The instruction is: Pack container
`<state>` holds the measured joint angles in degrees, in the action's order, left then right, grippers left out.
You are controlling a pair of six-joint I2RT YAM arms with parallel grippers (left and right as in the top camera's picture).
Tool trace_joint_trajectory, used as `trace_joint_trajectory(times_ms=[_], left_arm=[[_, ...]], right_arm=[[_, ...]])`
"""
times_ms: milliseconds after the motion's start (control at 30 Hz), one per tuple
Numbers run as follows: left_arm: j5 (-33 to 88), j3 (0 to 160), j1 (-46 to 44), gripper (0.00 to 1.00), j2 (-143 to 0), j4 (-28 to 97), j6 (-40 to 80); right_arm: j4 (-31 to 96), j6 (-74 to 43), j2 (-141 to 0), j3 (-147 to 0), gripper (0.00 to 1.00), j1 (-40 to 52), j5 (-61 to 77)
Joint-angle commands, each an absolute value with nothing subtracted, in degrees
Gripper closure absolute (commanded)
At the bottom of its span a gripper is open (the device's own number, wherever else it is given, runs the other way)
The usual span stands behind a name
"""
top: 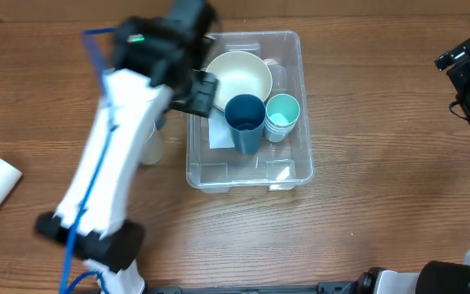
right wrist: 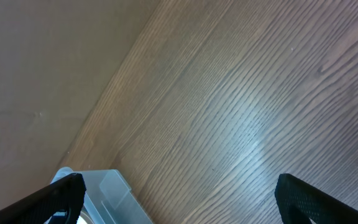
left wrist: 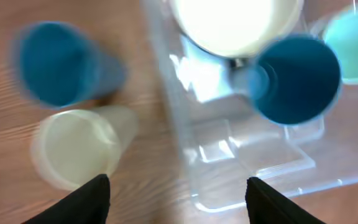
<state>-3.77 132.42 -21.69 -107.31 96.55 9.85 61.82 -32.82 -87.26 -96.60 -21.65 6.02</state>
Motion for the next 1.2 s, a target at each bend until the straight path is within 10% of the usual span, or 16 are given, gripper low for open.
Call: trace_joint_trajectory(times_ms=[0,433,700,1167], left_arm=[[-5.91,133.82,-14.63,0.3,-100.55,96.82,12.05],[-9.74,105.43,20.53,0.29,-85.91,96.79,17.58],[-6.85,94.78,44.4,0.11,-86.41,86.06,24.67],[-6.15,93.86,48.84,0.0,-95.22,69.56,17.06]], right_arm=[[61.67,-33.06,-86.28,-96.73,0.0,-21.61,6.09],[61.69,-33.06,-86.28,-96.73,0.0,-21.61,6.09],[61.67,-33.06,-86.28,-96.73,0.0,-21.61,6.09],[61.67,-33.06,-86.28,-96.73,0.0,-21.61,6.09]])
